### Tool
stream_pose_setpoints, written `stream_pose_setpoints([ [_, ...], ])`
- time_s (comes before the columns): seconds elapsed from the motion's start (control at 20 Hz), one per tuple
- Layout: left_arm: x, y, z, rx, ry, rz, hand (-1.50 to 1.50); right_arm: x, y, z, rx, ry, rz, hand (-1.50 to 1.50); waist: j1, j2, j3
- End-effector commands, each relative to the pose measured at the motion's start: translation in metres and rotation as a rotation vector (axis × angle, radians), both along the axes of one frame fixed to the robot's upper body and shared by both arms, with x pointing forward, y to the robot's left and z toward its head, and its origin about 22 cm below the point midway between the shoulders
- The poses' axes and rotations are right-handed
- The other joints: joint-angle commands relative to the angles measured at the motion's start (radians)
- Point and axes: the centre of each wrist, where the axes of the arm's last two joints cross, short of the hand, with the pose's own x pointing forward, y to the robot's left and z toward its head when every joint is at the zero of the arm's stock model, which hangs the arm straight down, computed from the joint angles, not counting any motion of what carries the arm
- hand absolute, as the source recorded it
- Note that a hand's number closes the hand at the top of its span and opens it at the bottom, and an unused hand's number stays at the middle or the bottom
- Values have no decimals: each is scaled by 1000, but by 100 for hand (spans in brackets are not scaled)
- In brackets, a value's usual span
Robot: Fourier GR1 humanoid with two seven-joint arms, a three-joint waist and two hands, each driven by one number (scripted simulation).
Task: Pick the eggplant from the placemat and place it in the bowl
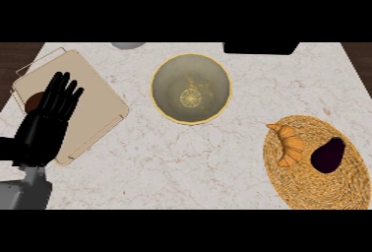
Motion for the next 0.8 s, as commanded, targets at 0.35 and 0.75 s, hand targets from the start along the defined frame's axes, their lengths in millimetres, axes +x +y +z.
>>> stream_pose_setpoints([
  [0.35, 11, -1, -9, 5, 19, 15, 0, 48, 7, 32, 150, 99, 69, -150, -26, -3, 1],
  [0.75, -20, 28, -9, -2, 19, 27, 0, 59, 41, 12, 168, 112, 40, -150, -22, -5, 1],
])
